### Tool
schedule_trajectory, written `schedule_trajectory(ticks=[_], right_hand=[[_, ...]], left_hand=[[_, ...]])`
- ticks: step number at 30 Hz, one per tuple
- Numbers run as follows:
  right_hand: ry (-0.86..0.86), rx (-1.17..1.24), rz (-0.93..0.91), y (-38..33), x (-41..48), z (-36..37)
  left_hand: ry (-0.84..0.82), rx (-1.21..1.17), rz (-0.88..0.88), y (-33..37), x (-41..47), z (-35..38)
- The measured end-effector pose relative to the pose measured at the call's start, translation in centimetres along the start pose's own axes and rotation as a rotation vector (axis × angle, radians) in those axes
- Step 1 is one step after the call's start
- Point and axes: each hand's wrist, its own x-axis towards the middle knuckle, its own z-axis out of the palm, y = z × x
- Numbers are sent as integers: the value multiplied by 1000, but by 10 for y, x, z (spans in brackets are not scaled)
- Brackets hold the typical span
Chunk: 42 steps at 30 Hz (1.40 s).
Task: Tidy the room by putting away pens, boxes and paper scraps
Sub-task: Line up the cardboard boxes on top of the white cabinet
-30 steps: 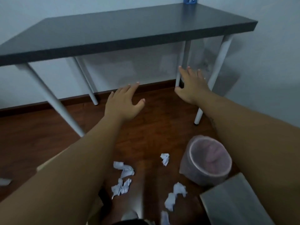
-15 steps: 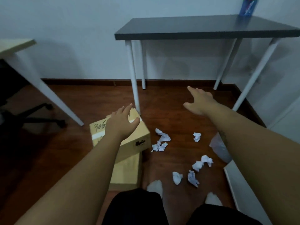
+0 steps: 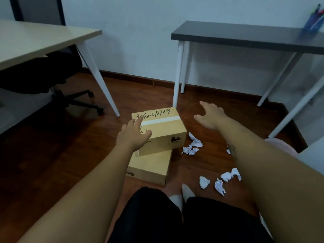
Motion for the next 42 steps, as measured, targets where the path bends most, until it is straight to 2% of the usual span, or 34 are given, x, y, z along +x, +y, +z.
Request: schedule_trajectory(ticks=[4, 15, 21, 32, 37, 42], right_hand=[[-67, 2, 1, 5, 7, 36], [-242, -16, -47, 4, 106, 138], [-315, -75, -54, 14, 172, 186], [-320, -158, -132, 4, 294, 214], [-325, -165, -162, -4, 335, 225], [-340, -181, -115, -6, 353, 223]], left_hand=[[-130, 35, -59, -12, -10, 24], [-145, -172, -318, -46, 39, 107], [-59, -395, -457, -57, 88, 147], [164, -892, -761, -63, 154, 198], [78, -928, -675, -103, 167, 192], [14, -781, -617, -145, 211, 168]])
